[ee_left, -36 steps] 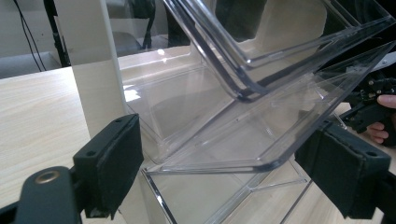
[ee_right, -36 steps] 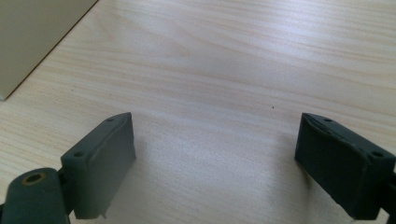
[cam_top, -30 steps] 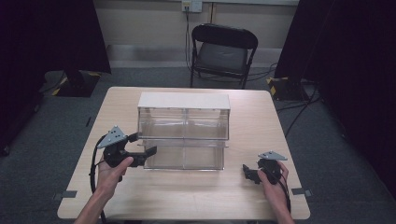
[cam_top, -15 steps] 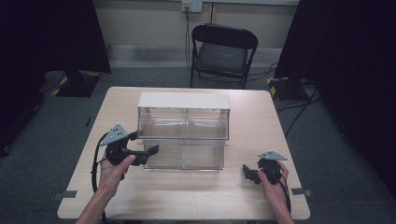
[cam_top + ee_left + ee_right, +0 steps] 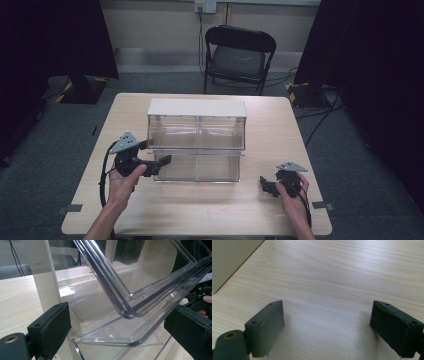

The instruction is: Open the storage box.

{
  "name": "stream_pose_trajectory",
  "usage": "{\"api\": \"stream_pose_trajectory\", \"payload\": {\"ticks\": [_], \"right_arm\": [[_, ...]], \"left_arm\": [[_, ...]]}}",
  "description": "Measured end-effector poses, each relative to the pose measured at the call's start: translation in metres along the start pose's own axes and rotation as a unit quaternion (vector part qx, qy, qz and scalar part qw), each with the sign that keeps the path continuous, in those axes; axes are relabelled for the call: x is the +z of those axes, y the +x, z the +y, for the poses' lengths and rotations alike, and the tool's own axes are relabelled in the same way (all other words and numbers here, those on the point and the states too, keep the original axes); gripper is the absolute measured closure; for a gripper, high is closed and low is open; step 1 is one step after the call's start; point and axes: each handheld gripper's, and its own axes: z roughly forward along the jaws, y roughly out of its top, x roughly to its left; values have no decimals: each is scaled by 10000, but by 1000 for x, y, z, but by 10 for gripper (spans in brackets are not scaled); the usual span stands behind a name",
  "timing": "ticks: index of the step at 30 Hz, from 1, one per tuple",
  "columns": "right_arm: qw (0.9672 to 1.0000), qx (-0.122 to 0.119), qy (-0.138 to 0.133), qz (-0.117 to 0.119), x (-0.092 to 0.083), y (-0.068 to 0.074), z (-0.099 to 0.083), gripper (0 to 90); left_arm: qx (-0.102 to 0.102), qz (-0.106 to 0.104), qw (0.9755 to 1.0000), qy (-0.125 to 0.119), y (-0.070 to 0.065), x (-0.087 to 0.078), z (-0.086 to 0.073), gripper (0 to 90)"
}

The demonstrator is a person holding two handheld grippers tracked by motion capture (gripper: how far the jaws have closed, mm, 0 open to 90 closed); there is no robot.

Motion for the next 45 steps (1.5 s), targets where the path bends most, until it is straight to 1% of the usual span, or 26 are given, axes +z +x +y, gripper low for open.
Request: {"api": "stream_pose_trajectory", "payload": {"ticks": [4,21,42,43,45], "right_arm": [[10000,1,7,6,0,0,0,109],[10000,-8,12,-2,0,0,0,106],[10000,-1,17,2,0,0,0,106],[10000,-5,14,-4,0,0,0,106],[10000,-8,12,-4,0,0,0,106]], "left_arm": [[-7,-1,10000,31,0,-1,0,85],[-27,-33,10000,25,1,-1,0,90],[-10,-2,10000,57,2,0,-1,101],[30,27,10000,68,2,-1,0,104],[25,27,10000,66,2,0,0,105]]}}
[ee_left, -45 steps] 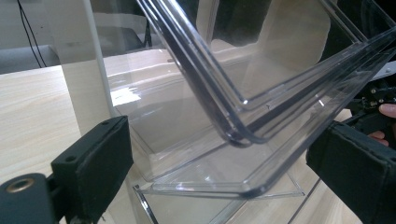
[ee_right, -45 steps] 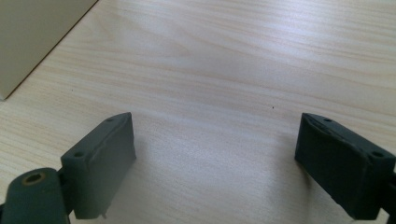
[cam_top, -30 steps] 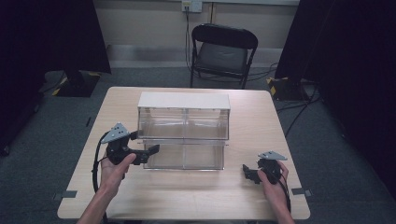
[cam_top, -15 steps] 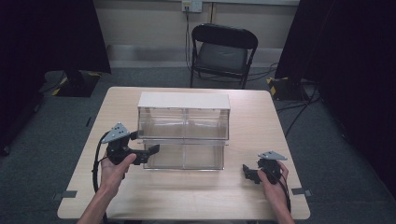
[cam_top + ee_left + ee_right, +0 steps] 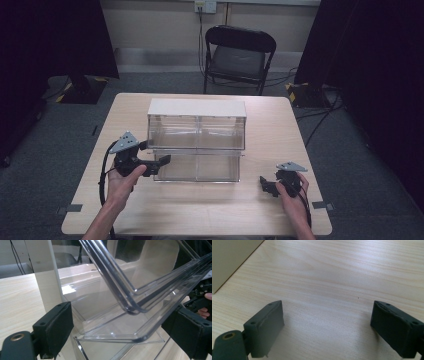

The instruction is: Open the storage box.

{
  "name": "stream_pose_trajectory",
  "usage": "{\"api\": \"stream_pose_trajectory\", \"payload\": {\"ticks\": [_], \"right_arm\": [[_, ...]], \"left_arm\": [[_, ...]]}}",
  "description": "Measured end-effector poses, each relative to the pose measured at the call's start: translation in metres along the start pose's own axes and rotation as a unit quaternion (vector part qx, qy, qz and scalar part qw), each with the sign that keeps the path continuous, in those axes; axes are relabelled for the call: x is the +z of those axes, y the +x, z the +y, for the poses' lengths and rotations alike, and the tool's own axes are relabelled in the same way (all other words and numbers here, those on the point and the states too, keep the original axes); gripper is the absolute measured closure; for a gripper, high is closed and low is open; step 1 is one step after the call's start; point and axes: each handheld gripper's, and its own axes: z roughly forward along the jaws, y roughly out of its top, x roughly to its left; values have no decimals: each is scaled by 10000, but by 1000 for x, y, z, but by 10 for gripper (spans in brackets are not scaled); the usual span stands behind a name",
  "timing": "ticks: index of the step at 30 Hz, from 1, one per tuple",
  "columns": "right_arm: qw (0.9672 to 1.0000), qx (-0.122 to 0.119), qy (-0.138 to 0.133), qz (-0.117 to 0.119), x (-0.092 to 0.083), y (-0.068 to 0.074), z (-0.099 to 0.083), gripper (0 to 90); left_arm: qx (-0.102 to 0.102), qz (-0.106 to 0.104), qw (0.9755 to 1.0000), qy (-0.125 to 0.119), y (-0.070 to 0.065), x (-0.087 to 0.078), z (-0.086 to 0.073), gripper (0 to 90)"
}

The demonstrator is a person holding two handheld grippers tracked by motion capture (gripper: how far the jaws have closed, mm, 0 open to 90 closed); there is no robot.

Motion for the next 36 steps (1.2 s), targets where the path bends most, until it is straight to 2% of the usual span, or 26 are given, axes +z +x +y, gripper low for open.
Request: {"api": "stream_pose_trajectory", "payload": {"ticks": [36], "right_arm": [[10000,-3,0,0,0,0,0,106]], "left_arm": [[-55,-38,10000,-9,1,1,0,100]]}}
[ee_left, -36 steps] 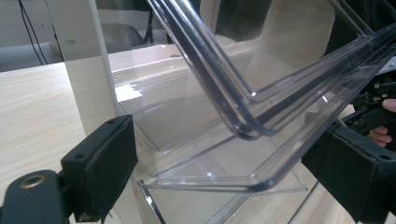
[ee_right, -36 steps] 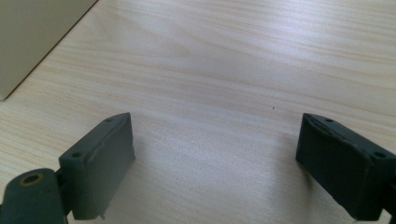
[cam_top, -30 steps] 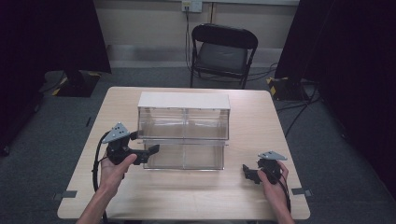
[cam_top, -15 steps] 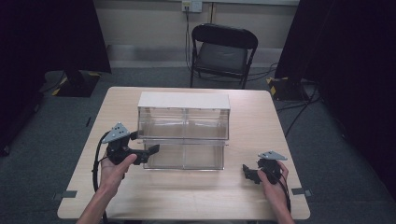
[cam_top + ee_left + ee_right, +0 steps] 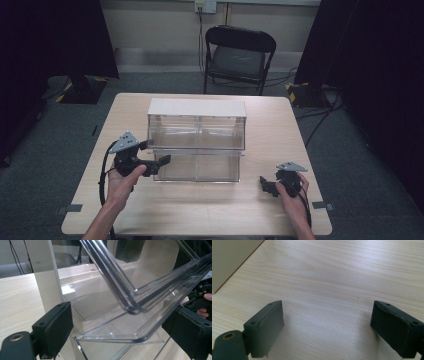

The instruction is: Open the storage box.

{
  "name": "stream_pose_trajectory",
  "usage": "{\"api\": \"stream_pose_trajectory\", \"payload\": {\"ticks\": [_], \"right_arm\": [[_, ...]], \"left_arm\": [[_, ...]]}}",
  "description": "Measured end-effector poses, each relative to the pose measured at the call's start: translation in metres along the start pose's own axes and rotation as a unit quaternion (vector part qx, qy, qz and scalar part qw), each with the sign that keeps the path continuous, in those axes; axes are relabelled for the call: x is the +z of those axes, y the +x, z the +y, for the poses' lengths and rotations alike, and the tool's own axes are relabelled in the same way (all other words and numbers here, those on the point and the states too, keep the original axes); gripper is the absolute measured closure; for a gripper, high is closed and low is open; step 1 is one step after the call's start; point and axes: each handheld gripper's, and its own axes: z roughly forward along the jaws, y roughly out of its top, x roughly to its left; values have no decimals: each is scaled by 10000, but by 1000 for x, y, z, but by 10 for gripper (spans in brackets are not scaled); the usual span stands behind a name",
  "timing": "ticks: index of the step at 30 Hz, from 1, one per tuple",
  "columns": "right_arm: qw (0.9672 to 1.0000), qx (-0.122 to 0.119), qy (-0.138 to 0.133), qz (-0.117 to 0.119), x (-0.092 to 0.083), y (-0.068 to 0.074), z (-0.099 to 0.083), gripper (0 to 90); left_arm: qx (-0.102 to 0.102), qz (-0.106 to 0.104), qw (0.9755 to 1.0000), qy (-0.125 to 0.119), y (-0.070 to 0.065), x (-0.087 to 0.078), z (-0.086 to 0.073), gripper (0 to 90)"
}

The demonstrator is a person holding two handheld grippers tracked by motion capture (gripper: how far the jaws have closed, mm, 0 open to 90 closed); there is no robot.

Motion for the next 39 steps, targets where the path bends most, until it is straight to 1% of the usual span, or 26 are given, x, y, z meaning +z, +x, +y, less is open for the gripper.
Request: {"api": "stream_pose_trajectory", "payload": {"ticks": [6,8,39], "right_arm": [[10000,-1,-1,0,0,0,0,106],[10000,7,5,5,0,0,0,106],[10000,5,8,7,0,0,0,105]], "left_arm": [[18,-17,10000,13,1,0,0,100],[-16,-30,10000,3,1,0,0,100],[9,-23,10000,1,0,-1,0,95]]}}
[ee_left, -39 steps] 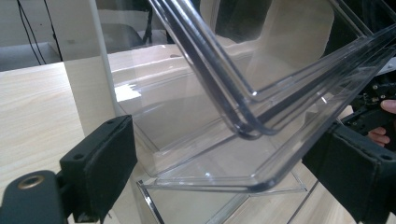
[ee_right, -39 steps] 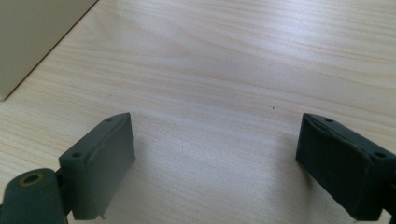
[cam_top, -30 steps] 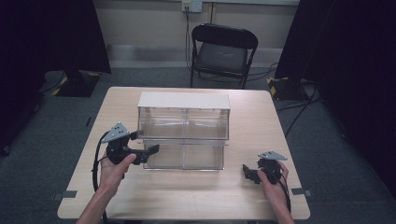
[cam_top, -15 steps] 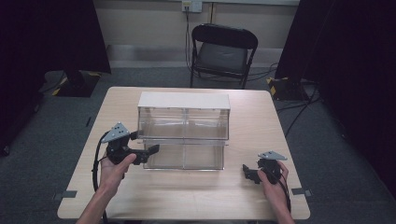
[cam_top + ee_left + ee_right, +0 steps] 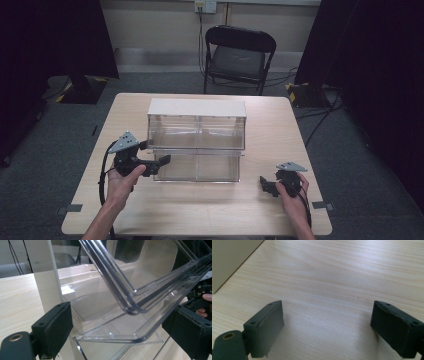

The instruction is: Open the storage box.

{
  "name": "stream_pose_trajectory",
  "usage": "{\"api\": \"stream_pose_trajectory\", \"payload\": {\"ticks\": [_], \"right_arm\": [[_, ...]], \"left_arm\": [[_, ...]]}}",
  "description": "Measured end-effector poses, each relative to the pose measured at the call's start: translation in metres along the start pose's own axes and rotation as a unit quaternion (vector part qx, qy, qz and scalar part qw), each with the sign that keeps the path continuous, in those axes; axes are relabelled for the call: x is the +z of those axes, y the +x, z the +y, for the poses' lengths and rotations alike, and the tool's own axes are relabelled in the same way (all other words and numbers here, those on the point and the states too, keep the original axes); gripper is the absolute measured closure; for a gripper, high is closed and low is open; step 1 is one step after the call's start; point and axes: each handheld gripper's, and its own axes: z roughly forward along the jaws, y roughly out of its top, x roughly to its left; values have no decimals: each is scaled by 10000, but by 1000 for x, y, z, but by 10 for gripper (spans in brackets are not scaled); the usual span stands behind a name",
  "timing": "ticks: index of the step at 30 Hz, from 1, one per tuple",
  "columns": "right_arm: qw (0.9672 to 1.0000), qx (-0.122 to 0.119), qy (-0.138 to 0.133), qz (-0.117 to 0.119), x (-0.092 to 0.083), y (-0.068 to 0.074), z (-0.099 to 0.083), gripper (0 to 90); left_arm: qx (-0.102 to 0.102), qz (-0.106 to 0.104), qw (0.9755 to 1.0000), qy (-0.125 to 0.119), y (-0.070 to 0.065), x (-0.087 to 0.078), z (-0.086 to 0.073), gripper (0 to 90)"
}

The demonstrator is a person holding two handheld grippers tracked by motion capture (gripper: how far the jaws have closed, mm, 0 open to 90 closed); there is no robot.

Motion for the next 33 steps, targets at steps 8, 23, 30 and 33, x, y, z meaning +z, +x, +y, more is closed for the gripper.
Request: {"api": "stream_pose_trajectory", "payload": {"ticks": [8,23,30,33], "right_arm": [[10000,2,0,1,0,0,0,105],[10000,1,1,4,0,0,0,104],[10000,-2,-1,6,0,0,0,104],[10000,-3,-2,5,0,0,0,104]], "left_arm": [[0,-1,10000,4,0,0,0,95],[5,-2,10000,-12,-1,0,1,94],[-5,-2,10000,10,-1,0,1,93],[1,10,10000,21,-1,0,1,92]]}}
